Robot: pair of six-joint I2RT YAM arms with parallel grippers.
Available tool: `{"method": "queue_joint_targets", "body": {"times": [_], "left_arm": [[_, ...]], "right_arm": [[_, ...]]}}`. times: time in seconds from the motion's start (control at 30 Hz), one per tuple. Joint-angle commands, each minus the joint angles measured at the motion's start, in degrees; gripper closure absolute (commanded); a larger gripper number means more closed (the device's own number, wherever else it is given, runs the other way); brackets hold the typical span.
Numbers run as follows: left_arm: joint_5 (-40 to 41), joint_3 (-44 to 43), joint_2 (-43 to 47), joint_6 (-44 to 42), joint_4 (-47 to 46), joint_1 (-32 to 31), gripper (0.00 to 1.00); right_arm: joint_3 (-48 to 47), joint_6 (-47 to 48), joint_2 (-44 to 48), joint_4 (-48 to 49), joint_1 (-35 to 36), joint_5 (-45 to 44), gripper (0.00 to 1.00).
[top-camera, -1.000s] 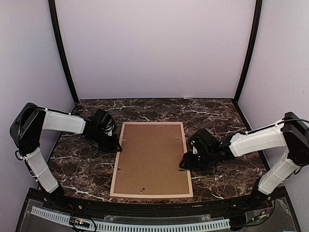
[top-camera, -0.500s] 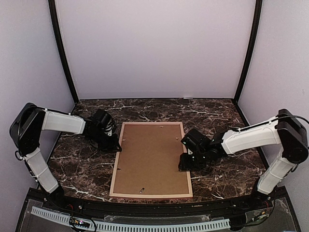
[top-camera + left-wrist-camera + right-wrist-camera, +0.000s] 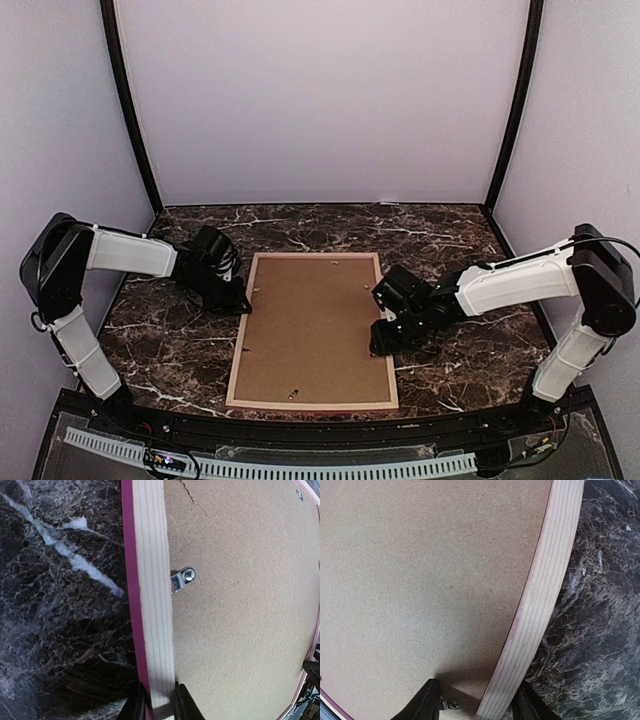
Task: Put the photo into the frame
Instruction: Press the fastener onto the backboard.
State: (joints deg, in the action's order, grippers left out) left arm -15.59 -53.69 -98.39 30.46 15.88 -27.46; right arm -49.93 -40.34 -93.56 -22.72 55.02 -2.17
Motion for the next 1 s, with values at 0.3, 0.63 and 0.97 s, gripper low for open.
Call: {"method": "queue_joint_targets", "body": {"times": [0.3,0.63,0.97], "left_arm": [[-0.7,0.7,-0.4,-1.4,3.7,-0.7,0.92],[-0.4,0.6,-0.3,-1.4,3.9,-0.7,0.93],[-0.3,0.7,-0.1,-1.4,4.0,-0.7,0.92]], "right_arm": [[0.8,8.7,-0.6,-7.2,1.0,8.4,0.49],[2.1,11.2,0.7,-9.6,1.0,9.4,0.47],[2.8,12.6,1.3,-11.2,0.5,8.5,0.49]]}}
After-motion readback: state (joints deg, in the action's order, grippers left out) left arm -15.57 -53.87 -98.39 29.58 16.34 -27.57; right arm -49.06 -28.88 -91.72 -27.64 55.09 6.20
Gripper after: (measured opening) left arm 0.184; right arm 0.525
